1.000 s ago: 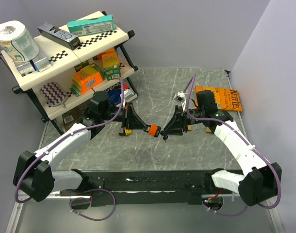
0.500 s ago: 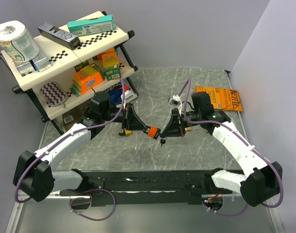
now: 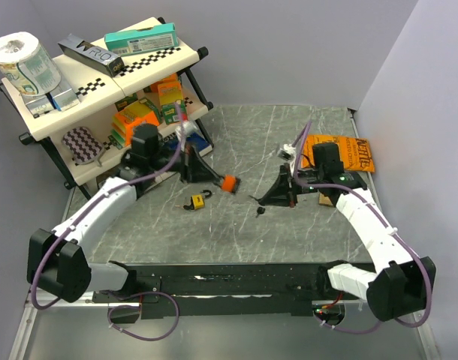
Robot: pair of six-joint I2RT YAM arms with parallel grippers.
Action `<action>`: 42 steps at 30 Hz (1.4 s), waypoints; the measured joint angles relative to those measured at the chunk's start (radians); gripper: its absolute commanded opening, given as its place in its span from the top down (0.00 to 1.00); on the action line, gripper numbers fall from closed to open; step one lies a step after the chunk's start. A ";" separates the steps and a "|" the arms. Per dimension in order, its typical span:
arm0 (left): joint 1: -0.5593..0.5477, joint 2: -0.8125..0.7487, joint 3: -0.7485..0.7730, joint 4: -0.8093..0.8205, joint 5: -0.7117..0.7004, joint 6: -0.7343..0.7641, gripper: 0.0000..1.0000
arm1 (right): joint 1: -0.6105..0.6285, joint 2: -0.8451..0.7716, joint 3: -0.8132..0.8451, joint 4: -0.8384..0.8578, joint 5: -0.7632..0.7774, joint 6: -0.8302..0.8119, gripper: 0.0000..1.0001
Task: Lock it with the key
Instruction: Lock the lock, then place the key at the center of the board.
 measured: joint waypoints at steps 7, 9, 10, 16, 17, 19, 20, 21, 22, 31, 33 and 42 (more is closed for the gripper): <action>0.118 0.000 0.042 0.018 -0.006 0.000 0.99 | -0.102 0.037 -0.040 -0.118 0.007 -0.053 1.00; 0.113 0.000 0.037 0.024 -0.006 -0.003 0.99 | -0.102 0.038 -0.063 -0.078 0.029 0.001 1.00; 0.110 -0.001 0.034 0.026 -0.006 -0.003 0.99 | -0.102 0.038 -0.080 -0.040 0.047 0.043 1.00; 0.087 -0.004 0.008 -0.022 -0.042 0.061 0.99 | -0.102 0.109 -0.127 0.136 0.278 0.279 1.00; 0.079 -0.004 0.008 -0.044 -0.055 0.080 0.99 | -0.102 0.137 -0.126 0.155 0.317 0.309 1.00; 0.058 -0.004 0.008 -0.093 -0.081 0.130 0.99 | -0.102 0.203 -0.119 0.185 0.384 0.365 1.00; 0.046 -0.004 0.008 -0.120 -0.093 0.156 0.99 | -0.102 0.233 -0.116 0.194 0.409 0.383 1.00; 0.032 -0.003 0.008 -0.148 -0.108 0.184 0.99 | -0.102 0.261 -0.114 0.199 0.430 0.397 1.00; 0.020 -0.002 0.008 -0.172 -0.118 0.208 0.99 | -0.102 0.281 -0.111 0.202 0.446 0.404 1.00; -0.063 0.044 0.008 -0.291 -0.178 0.320 0.99 | -0.102 0.465 -0.040 0.229 0.547 0.428 1.00; -0.066 0.045 0.008 -0.295 -0.187 0.328 0.99 | -0.103 0.496 -0.021 0.232 0.562 0.428 1.00; -0.066 0.052 0.008 -0.294 -0.203 0.336 0.99 | -0.124 0.600 0.050 0.245 0.613 0.420 0.99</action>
